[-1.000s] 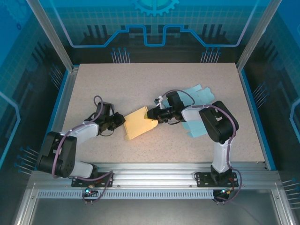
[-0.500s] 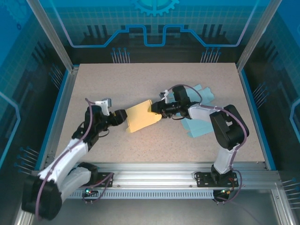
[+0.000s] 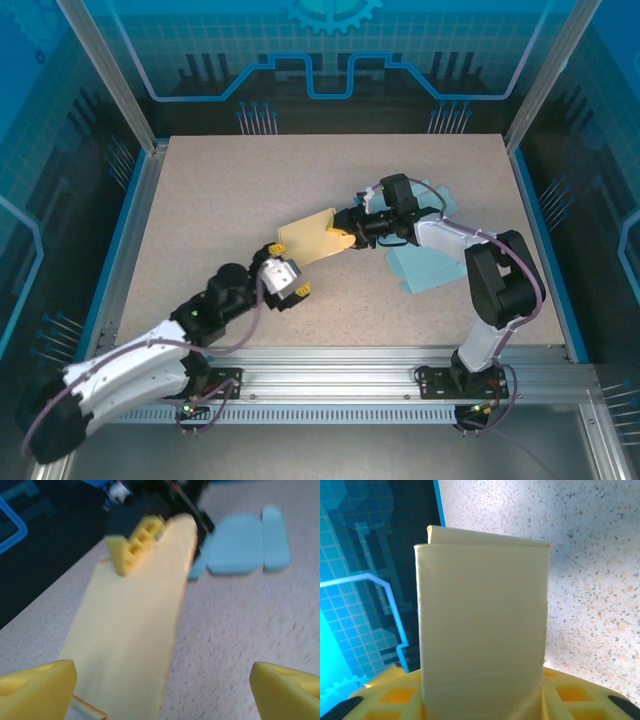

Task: Fold the paper box

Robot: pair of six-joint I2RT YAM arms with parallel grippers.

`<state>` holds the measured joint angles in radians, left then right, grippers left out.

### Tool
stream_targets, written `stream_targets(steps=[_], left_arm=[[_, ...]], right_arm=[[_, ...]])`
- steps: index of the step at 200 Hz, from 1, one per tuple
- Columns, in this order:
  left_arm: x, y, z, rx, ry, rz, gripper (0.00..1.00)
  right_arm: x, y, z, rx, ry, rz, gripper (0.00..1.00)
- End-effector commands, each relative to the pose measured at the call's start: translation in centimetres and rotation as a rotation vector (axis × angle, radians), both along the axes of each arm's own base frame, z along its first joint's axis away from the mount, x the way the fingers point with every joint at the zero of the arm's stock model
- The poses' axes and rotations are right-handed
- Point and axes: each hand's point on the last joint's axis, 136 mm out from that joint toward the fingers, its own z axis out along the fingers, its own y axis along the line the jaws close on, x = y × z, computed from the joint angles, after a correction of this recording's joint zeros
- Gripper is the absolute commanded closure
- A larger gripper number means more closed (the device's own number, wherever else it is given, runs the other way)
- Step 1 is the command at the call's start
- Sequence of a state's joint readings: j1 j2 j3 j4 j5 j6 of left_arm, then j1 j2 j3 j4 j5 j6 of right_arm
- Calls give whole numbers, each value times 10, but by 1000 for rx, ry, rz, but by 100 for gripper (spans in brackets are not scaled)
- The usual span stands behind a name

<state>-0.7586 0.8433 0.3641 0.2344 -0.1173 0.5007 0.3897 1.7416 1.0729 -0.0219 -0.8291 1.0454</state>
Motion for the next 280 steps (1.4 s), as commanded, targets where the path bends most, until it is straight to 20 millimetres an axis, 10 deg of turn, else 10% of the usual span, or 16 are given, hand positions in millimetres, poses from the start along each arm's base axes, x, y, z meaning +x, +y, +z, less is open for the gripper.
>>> stream_targets(steps=[1, 113, 204, 280], left_arm=[[31, 11, 6, 213, -179, 124, 9], [66, 14, 7, 310, -213, 271, 32], [38, 4, 4, 292, -91, 119, 58], [0, -18, -21, 328, 199, -99, 59]], right_arm=[[-5, -4, 23, 24, 44, -1, 56], [-13, -7, 25, 10, 80, -10, 52], [-13, -17, 19, -14, 78, -33, 32], [-3, -80, 17, -119, 9, -177, 13]])
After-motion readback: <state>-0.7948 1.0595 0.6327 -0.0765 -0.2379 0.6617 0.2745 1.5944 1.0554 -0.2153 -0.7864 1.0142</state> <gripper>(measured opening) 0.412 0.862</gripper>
